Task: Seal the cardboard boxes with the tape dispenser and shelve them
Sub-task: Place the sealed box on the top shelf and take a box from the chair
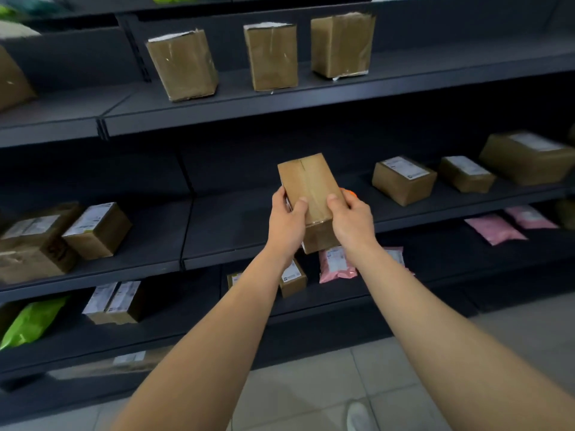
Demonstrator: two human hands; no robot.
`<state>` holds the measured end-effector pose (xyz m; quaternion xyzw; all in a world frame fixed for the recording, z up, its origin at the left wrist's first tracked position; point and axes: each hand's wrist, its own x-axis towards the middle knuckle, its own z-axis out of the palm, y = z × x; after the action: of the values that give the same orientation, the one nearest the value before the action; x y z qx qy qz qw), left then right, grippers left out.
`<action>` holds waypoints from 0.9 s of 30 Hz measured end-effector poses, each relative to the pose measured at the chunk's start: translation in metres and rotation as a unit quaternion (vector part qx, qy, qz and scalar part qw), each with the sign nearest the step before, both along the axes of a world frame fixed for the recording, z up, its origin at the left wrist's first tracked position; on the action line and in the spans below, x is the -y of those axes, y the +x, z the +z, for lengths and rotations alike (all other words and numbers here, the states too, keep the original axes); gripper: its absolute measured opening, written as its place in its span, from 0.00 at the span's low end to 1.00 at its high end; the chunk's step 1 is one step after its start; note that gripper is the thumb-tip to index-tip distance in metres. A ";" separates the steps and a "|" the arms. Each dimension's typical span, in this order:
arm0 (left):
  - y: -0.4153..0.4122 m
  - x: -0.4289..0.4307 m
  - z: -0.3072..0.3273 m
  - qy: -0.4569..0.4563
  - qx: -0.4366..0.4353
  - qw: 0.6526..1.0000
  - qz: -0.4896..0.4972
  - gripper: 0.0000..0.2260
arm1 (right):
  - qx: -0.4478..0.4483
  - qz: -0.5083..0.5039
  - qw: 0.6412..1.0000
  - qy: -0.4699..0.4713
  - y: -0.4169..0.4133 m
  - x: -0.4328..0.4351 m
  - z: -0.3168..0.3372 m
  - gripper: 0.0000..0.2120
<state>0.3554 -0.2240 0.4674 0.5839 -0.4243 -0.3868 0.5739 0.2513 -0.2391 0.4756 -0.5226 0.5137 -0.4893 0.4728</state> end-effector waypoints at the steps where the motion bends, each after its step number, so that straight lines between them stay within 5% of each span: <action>1: -0.006 -0.003 0.005 -0.007 -0.001 1.000 -0.007 0.22 | 0.002 -0.011 1.000 -0.006 -0.005 -0.005 0.005 0.08; 9: -0.050 -0.018 0.061 -0.084 0.009 0.995 -0.059 0.21 | 0.014 -0.105 0.992 -0.062 -0.042 -0.024 0.051 0.16; 21: -0.105 0.034 0.164 -0.186 0.000 0.975 -0.122 0.14 | 0.072 -0.167 0.967 -0.176 -0.101 0.009 0.153 0.11; 27: -0.134 0.093 0.192 -0.200 0.035 0.971 -0.124 0.19 | 0.077 -0.167 0.967 -0.178 -0.131 0.067 0.184 0.10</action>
<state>0.2217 -0.3172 0.6594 0.4131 -0.5825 -0.3414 0.6112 0.1202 -0.3059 0.6594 -0.4656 0.4604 -0.6837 0.3221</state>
